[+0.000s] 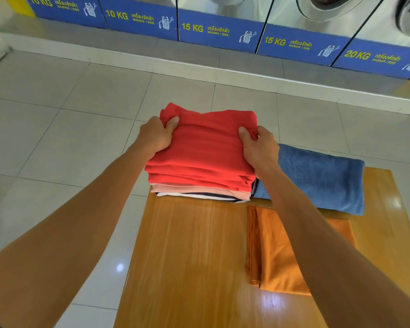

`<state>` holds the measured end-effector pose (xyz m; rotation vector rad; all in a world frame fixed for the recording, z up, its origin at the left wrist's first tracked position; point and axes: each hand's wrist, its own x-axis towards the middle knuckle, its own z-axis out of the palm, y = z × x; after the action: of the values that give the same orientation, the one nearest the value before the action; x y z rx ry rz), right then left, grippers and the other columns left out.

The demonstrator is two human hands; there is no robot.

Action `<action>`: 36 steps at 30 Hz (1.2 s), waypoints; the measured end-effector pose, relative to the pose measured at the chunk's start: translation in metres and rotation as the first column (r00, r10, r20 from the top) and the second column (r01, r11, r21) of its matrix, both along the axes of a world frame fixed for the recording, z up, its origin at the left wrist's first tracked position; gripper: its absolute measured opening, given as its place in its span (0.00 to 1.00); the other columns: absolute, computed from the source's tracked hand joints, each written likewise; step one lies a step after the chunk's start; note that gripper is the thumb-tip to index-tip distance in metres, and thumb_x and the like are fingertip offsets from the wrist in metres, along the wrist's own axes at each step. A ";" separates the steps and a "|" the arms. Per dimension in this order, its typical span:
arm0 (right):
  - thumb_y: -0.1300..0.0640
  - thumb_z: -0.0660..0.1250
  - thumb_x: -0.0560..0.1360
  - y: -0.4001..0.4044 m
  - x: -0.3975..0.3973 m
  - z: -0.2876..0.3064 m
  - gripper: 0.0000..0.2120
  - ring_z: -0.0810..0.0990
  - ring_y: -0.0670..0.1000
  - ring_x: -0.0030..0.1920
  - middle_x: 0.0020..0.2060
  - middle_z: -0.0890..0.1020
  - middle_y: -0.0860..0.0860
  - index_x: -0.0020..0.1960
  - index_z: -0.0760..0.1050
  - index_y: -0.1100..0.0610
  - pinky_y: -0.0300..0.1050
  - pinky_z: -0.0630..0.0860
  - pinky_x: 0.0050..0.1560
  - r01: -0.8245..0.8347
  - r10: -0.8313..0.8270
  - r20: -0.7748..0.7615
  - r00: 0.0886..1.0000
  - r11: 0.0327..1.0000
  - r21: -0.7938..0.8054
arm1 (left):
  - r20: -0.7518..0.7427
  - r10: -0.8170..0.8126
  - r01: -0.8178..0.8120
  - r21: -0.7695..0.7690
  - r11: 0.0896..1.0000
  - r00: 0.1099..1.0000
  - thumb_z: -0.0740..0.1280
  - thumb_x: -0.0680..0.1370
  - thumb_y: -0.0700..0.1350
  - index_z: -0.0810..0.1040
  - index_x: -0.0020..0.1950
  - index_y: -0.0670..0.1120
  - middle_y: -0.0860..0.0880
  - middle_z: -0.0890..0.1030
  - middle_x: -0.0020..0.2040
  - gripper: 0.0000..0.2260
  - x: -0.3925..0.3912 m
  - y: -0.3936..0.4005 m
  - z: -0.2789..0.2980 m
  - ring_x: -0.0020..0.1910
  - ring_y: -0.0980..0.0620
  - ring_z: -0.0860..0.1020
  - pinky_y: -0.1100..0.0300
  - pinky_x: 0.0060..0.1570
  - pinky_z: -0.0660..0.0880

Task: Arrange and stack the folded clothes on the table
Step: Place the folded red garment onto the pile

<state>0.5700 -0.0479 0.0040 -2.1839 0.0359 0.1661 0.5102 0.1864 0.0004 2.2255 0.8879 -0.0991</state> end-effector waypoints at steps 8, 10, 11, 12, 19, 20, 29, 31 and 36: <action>0.40 0.62 0.79 -0.002 -0.003 -0.007 0.23 0.75 0.52 0.51 0.53 0.76 0.51 0.64 0.72 0.57 0.46 0.70 0.48 0.122 -0.111 -0.160 0.981 0.991 0.062 | 0.046 0.030 -0.029 -0.005 1.000 0.998 0.56 0.78 0.65 0.67 0.69 0.40 0.39 0.74 0.64 0.32 -0.011 -0.005 -0.008 0.62 0.39 0.74 0.51 0.52 0.68; 0.40 0.60 0.80 -0.002 -0.002 -0.005 0.22 0.75 0.52 0.50 0.53 0.76 0.52 0.63 0.72 0.57 0.46 0.70 0.47 0.141 -0.128 -0.178 0.976 0.988 0.062 | 0.021 0.052 -0.052 -0.012 0.999 0.998 0.54 0.80 0.63 0.65 0.71 0.40 0.38 0.73 0.66 0.31 -0.010 -0.005 -0.006 0.63 0.38 0.73 0.51 0.53 0.67; 0.41 0.59 0.81 -0.002 -0.002 -0.004 0.22 0.75 0.52 0.49 0.53 0.77 0.52 0.63 0.72 0.57 0.46 0.69 0.47 0.134 -0.123 -0.171 0.978 0.990 0.050 | 0.003 0.069 -0.069 -0.016 0.998 0.998 0.53 0.81 0.61 0.65 0.71 0.40 0.38 0.73 0.66 0.29 -0.009 -0.006 -0.005 0.63 0.38 0.72 0.51 0.52 0.66; 0.42 0.59 0.81 -0.002 -0.003 -0.002 0.21 0.74 0.52 0.49 0.52 0.77 0.52 0.64 0.72 0.57 0.46 0.69 0.47 0.118 -0.112 -0.156 0.981 0.993 0.030 | -0.015 0.091 -0.091 -0.028 0.995 0.996 0.52 0.82 0.59 0.64 0.72 0.41 0.38 0.72 0.67 0.27 -0.008 -0.007 -0.003 0.64 0.38 0.72 0.52 0.52 0.65; 0.49 0.63 0.80 -0.015 -0.020 0.021 0.17 0.77 0.51 0.48 0.48 0.77 0.48 0.65 0.72 0.56 0.45 0.72 0.43 0.030 -0.035 -0.055 0.998 0.996 -0.085 | 0.003 0.201 -0.200 -0.069 0.977 0.980 0.57 0.78 0.49 0.67 0.70 0.41 0.40 0.72 0.65 0.21 -0.017 -0.010 0.022 0.57 0.41 0.73 0.51 0.49 0.68; 0.49 0.63 0.80 -0.021 -0.025 0.024 0.16 0.79 0.51 0.47 0.47 0.79 0.47 0.64 0.73 0.55 0.46 0.75 0.42 0.034 -0.037 -0.039 0.999 0.996 -0.087 | 0.035 0.214 -0.211 -0.062 0.975 0.976 0.59 0.78 0.49 0.66 0.69 0.43 0.40 0.70 0.66 0.21 -0.023 -0.010 0.028 0.58 0.40 0.73 0.49 0.50 0.70; 0.50 0.64 0.79 -0.085 -0.073 0.030 0.13 0.82 0.47 0.42 0.51 0.83 0.48 0.62 0.75 0.53 0.45 0.81 0.40 0.182 -0.183 -0.019 0.983 0.983 -0.031 | 0.529 0.155 -0.241 0.096 0.966 0.834 0.64 0.74 0.40 0.77 0.59 0.45 0.44 0.72 0.58 0.14 -0.089 -0.099 0.062 0.52 0.48 0.75 0.63 0.47 0.71; 0.52 0.64 0.79 -0.099 -0.083 0.030 0.13 0.81 0.46 0.45 0.51 0.82 0.48 0.62 0.76 0.53 0.37 0.74 0.36 0.186 -0.187 -0.025 0.982 0.982 -0.043 | 0.547 0.120 -0.161 0.026 0.987 0.828 0.64 0.73 0.37 0.78 0.55 0.45 0.47 0.74 0.54 0.12 -0.100 -0.135 0.060 0.45 0.54 0.74 0.74 0.41 0.66; 0.54 0.64 0.78 -0.148 -0.103 0.025 0.10 0.80 0.49 0.49 0.47 0.82 0.46 0.57 0.79 0.54 0.43 0.75 0.46 0.257 -0.261 -0.022 0.965 0.961 -0.100 | 0.204 0.020 0.030 -0.238 0.971 0.979 0.60 0.78 0.43 0.75 0.47 0.45 0.46 0.79 0.48 0.05 -0.119 -0.216 0.030 0.40 0.54 0.75 0.59 0.37 0.69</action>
<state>0.4665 -0.1955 0.0292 -2.2483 0.3552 0.0544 0.3916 -0.0299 0.0300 1.9712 0.7168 0.0206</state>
